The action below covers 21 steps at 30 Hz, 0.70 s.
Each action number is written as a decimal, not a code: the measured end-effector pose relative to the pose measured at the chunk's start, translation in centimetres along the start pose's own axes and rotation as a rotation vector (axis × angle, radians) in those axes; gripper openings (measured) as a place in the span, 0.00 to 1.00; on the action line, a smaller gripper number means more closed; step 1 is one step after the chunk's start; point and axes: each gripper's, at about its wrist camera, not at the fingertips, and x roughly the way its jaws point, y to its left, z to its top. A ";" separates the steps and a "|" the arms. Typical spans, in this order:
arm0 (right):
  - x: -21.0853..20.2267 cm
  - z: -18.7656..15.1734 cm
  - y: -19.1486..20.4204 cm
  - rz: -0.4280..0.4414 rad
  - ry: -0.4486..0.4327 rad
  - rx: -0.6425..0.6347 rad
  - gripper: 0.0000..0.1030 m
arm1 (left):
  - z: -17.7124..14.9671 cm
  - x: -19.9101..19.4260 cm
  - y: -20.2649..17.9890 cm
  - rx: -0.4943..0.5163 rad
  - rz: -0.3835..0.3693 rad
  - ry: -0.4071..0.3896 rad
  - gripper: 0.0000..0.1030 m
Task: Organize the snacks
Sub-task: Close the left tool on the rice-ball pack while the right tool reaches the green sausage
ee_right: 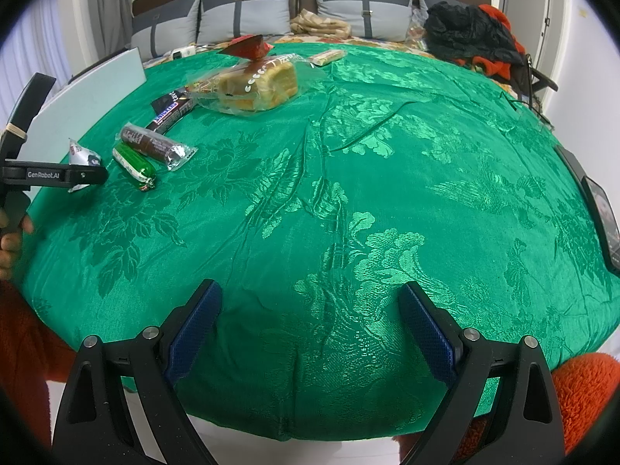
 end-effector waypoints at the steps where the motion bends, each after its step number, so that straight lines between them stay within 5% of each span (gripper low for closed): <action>1: 0.0 0.0 0.0 0.000 0.000 0.000 0.93 | 0.0 0.0 0.1 0.003 -0.002 0.004 1.00; 21: -0.1 0.2 0.0 -0.002 -0.007 0.000 0.93 | -0.3 -0.1 0.2 0.008 -0.005 -0.005 1.00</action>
